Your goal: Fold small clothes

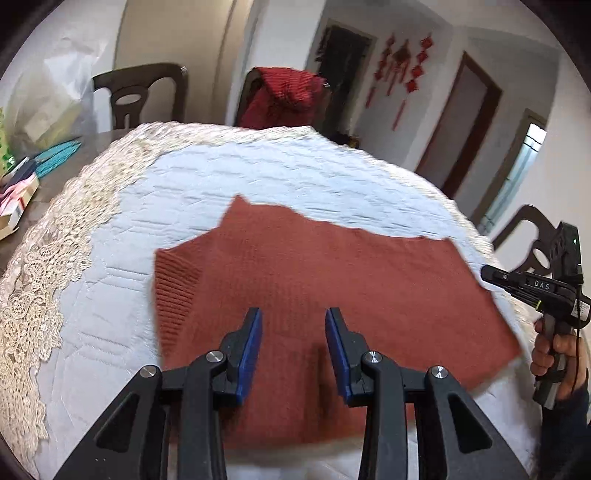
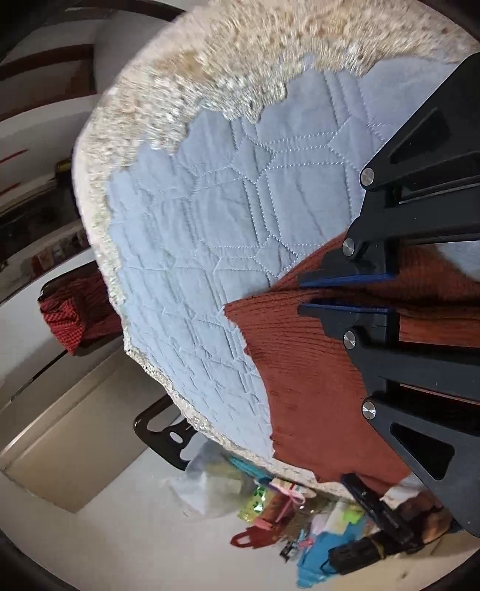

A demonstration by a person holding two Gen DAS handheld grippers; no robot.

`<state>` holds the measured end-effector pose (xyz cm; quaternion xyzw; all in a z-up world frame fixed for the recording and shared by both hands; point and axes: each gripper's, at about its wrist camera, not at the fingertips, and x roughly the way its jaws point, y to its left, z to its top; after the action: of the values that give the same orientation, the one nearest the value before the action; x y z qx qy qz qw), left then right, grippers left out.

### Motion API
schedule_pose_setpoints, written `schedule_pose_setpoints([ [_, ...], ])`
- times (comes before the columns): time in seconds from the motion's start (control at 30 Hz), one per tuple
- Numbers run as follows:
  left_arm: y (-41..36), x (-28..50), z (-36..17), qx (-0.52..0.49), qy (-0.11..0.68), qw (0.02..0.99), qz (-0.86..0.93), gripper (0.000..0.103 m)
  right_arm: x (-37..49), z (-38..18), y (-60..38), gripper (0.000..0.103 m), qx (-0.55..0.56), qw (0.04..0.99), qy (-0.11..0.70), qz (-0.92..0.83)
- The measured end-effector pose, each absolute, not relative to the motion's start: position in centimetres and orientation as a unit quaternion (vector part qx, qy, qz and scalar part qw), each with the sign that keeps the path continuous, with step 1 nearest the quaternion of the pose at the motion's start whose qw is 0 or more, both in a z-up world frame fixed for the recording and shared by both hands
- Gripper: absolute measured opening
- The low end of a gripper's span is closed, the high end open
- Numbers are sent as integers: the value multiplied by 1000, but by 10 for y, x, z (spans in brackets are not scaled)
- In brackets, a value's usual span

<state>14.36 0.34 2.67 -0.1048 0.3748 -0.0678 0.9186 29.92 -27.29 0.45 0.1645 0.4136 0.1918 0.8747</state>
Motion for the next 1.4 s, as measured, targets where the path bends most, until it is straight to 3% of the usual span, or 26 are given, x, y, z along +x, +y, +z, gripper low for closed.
schedule_pose_setpoints([
  [0.27, -66, 110, 28, -77, 383, 903, -181, 38, 217, 13, -224, 9, 107, 869, 403, 267],
  [0.53, -100, 113, 14, -20, 413, 895, -169, 38, 208, -6, -214, 9, 78, 867, 425, 248],
  [0.77, -50, 109, 31, -71, 376, 916, -120, 38, 204, -5, -226, 9, 86, 878, 416, 223],
  [0.97, 6, 110, 18, -116, 393, 911, -56, 38, 208, -10, -247, 9, 121, 872, 423, 213],
  [1.1, 19, 101, 29, -110, 361, 925, -32, 38, 207, 0, -248, 9, 120, 883, 403, 208],
  [1.4, 31, 104, 21, -126, 375, 918, -38, 38, 222, -6, -258, 9, 135, 882, 416, 177],
])
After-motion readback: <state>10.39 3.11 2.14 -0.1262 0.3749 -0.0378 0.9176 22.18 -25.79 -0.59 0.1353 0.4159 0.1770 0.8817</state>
